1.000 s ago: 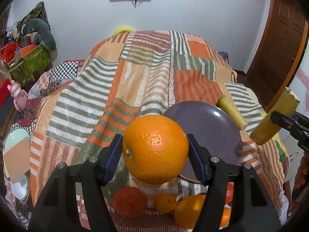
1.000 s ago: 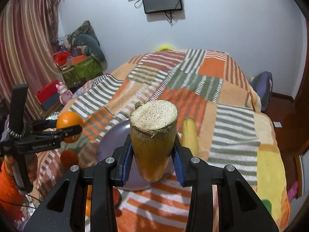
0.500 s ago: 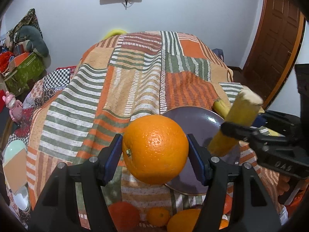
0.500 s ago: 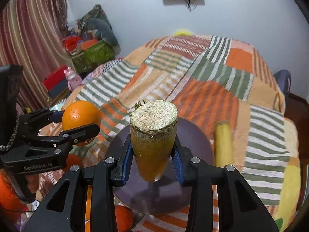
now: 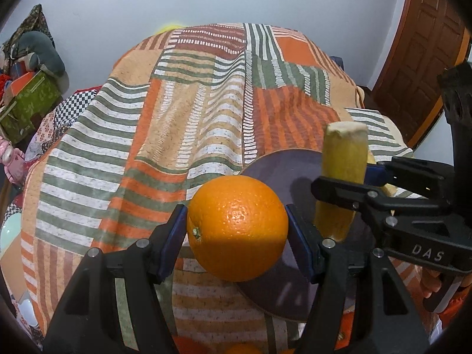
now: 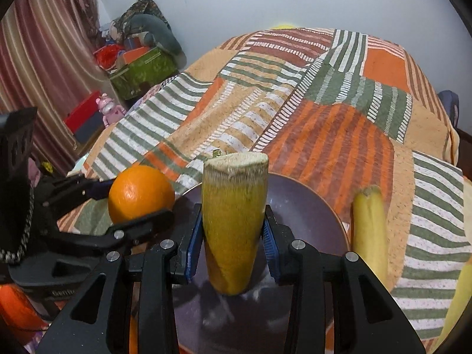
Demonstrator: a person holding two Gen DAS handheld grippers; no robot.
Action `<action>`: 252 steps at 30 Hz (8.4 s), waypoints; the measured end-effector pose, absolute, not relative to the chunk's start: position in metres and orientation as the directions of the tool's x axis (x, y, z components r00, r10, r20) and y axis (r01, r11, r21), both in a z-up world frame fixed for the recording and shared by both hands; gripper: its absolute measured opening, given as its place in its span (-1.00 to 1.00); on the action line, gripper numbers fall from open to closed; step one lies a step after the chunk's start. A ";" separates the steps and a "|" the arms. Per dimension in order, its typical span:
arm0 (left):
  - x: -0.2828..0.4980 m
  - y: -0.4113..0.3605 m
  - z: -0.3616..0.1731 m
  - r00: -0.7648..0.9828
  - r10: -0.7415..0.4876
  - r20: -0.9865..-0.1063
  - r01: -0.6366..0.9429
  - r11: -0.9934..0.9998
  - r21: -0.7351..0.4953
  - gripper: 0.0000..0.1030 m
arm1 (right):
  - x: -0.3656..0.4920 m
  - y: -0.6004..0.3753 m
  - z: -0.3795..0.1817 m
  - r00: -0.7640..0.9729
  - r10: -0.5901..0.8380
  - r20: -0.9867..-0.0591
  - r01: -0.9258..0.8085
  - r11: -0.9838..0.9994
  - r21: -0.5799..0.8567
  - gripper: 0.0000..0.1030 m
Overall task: Organize fruits
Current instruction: 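Set the cob on the purple plate with the right gripper while the left places the orange there, then grasp the second yellow cob with the right gripper and lift it, then carry the cob toward the plate with the right gripper while the left grasps another large orange, then lay the cob beside the first cob with the right gripper while the left sets the orange on the plate, then grasp a red tomato with the left gripper while the right grasps another red tomato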
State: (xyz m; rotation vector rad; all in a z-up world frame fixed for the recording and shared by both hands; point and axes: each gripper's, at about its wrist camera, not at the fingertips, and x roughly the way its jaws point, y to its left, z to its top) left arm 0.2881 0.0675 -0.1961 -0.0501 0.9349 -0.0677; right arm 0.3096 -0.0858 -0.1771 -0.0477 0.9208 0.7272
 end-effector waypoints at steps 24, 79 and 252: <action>0.311 0.045 -0.214 0.541 -0.075 -0.838 0.096 0.995 -0.028 0.27 | 0.332 -0.090 -0.190 0.392 0.476 -0.788 -0.545 0.810 0.218 -0.27; 0.236 0.097 -0.182 0.611 0.004 -0.792 -0.054 0.998 -0.036 0.67 | 0.353 -0.164 -0.214 0.504 0.287 -0.815 -0.415 0.908 0.063 -0.37; 0.120 0.100 -0.152 0.671 -0.019 -0.741 -0.018 0.999 -0.042 0.66 | 0.172 -0.123 -0.167 0.509 0.437 -0.741 -0.518 0.844 0.142 0.19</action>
